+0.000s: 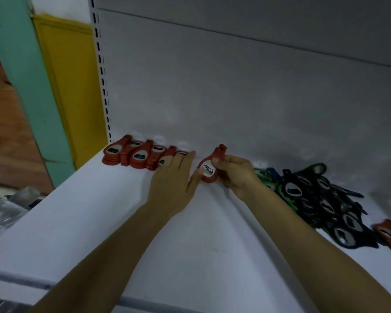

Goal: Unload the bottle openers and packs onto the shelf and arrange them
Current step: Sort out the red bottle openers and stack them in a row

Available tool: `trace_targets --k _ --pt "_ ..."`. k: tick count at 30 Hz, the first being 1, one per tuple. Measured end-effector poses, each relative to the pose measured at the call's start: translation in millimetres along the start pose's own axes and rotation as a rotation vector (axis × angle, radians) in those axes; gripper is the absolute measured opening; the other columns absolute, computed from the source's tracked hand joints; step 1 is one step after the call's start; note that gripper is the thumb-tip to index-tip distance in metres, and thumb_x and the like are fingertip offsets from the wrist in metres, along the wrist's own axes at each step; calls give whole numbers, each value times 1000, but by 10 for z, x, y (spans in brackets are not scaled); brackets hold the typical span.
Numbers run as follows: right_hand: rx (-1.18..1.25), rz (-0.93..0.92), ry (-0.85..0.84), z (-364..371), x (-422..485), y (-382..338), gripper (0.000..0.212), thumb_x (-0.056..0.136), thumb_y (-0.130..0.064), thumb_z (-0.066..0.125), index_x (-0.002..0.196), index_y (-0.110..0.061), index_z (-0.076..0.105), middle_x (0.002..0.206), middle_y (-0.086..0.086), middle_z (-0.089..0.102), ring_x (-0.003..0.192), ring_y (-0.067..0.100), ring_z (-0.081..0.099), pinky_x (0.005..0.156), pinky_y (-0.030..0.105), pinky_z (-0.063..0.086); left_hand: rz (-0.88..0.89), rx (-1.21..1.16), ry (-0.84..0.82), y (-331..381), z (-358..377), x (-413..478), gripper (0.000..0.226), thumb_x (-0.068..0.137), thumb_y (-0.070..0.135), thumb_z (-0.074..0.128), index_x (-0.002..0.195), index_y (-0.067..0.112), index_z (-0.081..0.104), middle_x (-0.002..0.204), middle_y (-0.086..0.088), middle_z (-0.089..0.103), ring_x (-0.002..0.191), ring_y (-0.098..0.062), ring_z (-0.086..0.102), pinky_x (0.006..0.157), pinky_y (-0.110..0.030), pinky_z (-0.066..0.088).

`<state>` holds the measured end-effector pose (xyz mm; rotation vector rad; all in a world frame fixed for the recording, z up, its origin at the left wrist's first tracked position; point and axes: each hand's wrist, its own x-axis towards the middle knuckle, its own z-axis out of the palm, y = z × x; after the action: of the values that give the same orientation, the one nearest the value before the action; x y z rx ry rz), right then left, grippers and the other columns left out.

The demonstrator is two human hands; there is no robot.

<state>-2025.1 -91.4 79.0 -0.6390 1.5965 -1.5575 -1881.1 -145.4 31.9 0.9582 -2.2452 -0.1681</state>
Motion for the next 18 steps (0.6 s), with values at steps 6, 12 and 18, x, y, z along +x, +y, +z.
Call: trace_targets --k 6,12,18 --pt "-165 124 27 214 431 2 34 81 -2 72 110 11 59 113 24 65 84 25 65 55 27 55 -54 275 -122 -177 46 0 65 93 50 38 146 13 27 150 -4 32 134 -22 30 102 -33 25" --pt "-657 70 62 352 690 5 53 72 -25 83 108 4 58 102 15 64 86 24 63 67 29 54 -62 323 -179 -196 83 2 58 95 47 33 142 13 32 143 -2 37 129 -22 30 99 -32 26" --pt "-781 46 13 389 695 12 36 76 -26 79 93 -1 59 86 14 62 65 20 59 46 23 46 -59 300 -193 -191 90 5 57 96 44 35 143 13 30 145 -2 35 131 -22 27 101 -32 26"
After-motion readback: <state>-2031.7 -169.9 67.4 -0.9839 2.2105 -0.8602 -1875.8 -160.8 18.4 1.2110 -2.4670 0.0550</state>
